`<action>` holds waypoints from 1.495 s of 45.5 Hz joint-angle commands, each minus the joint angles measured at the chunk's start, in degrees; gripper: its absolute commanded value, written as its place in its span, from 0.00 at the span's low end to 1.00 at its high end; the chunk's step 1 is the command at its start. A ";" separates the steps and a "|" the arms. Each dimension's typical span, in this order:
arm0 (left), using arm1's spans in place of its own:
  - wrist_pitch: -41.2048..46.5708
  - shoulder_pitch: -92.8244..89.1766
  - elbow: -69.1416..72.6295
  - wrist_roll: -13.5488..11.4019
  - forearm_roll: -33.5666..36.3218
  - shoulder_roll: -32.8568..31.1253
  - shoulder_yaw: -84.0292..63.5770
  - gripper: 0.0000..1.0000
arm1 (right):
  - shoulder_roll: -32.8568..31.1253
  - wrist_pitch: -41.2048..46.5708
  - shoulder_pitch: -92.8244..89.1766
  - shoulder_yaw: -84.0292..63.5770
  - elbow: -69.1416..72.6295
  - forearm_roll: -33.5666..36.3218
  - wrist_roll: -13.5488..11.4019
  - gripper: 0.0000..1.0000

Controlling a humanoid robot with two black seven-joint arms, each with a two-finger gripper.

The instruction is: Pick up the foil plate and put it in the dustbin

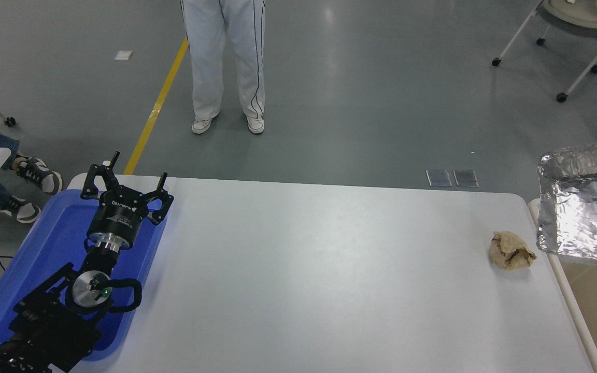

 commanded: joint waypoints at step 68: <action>0.00 0.00 0.00 -0.06 -0.02 0.00 0.00 1.00 | 1.19 -11.59 -74.12 53.76 -55.17 5.80 -0.05 0.00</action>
